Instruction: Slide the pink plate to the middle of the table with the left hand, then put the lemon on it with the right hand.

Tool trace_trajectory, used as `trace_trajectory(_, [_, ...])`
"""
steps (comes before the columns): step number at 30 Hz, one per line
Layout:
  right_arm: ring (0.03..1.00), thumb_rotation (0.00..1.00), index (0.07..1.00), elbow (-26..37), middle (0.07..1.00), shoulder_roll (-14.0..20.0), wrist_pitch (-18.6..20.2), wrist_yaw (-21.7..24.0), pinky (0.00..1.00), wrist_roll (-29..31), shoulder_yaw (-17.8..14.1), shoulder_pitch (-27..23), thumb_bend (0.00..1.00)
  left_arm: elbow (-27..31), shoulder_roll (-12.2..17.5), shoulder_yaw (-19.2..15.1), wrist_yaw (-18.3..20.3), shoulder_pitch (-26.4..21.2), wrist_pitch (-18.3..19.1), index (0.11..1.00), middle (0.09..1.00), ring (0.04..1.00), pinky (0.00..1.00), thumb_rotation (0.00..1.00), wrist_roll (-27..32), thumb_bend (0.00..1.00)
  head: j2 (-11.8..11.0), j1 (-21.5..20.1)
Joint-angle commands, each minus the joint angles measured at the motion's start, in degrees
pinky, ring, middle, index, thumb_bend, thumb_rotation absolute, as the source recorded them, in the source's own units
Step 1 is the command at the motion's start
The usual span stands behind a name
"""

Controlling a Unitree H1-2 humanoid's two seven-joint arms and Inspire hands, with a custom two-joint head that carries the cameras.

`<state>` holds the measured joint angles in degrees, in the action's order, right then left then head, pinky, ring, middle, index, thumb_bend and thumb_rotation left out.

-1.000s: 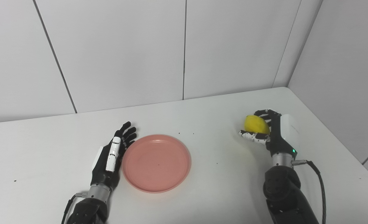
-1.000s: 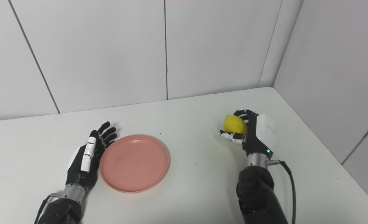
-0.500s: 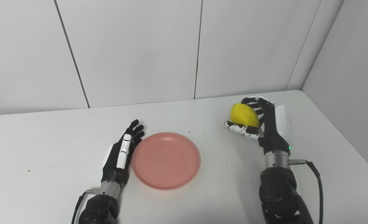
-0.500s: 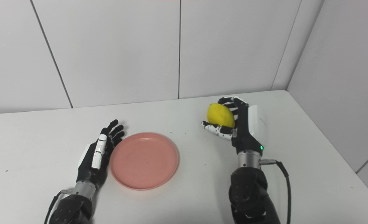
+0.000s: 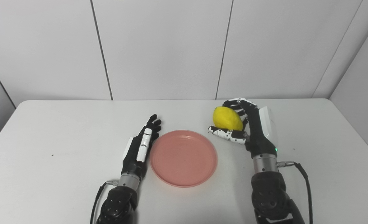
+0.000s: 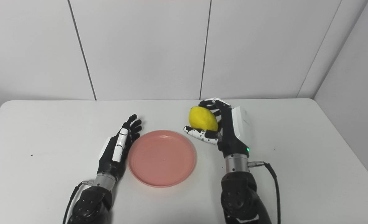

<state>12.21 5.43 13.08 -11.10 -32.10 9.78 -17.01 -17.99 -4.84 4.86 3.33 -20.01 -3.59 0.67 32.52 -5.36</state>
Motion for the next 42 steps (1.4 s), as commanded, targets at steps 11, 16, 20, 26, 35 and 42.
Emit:
trace_trajectory(11, [0.384, 0.0, 0.499, -8.58, 0.501, -2.8, -9.81, 0.84, 0.23, 0.63, 5.26, -3.57, 0.51, -1.35, -1.25, 0.96, -3.9, -0.65, -2.9, 0.93, 0.941, 0.94, 0.94, 1.0, -5.0, 0.53, -0.97, 1.79])
trace_trajectory(16, [0.346, 0.0, 0.547, -12.14, 0.456, -3.45, -12.63, 0.64, 0.23, 1.31, 6.18, -3.92, 0.5, -1.78, -1.26, 1.03, -4.62, -0.68, -3.42, 0.934, 0.946, 0.941, 0.94, 1.0, -6.19, 0.55, -1.1, 1.94])
trace_trajectory(20, [0.382, 0.0, 0.545, -13.71, 0.466, -3.0, -13.04, 1.28, 0.32, -0.5, 7.81, -4.15, 0.51, -1.29, -1.47, 1.06, -5.18, -0.48, -3.22, 0.938, 0.951, 0.947, 0.93, 1.0, -6.67, 0.54, -1.14, 2.55])
trace_trajectory(26, [0.373, 0.0, 0.542, -15.69, 0.447, -3.38, -11.97, 1.78, 0.23, -2.43, 9.4, -4.1, 0.5, -1.35, -1.51, 1.14, -4.88, -0.66, -3.6, 0.936, 0.947, 0.949, 0.93, 1.0, -6.58, 0.54, -1.14, 2.55])
trace_trajectory(35, [0.405, 0.0, 0.49, -18.77, 0.499, -1.75, -13.26, -0.15, 0.25, -8.07, 12.03, -4.41, 0.51, -1.77, -1.75, 0.89, -5.29, -0.8, -3.89, 0.935, 0.941, 0.939, 0.92, 1.0, -6.55, 0.56, -1.15, 2.85])
trace_trajectory(42, [0.538, 0.0, 0.526, -19.72, 0.471, -1.01, -12.85, -1.44, 0.52, -11.73, 12.73, -4.63, 0.52, -1.47, -1.9, 0.64, -5.5, -0.81, -3.43, 0.931, 0.936, 0.931, 0.92, 1.0, -6.62, 0.55, -1.11, 2.59])
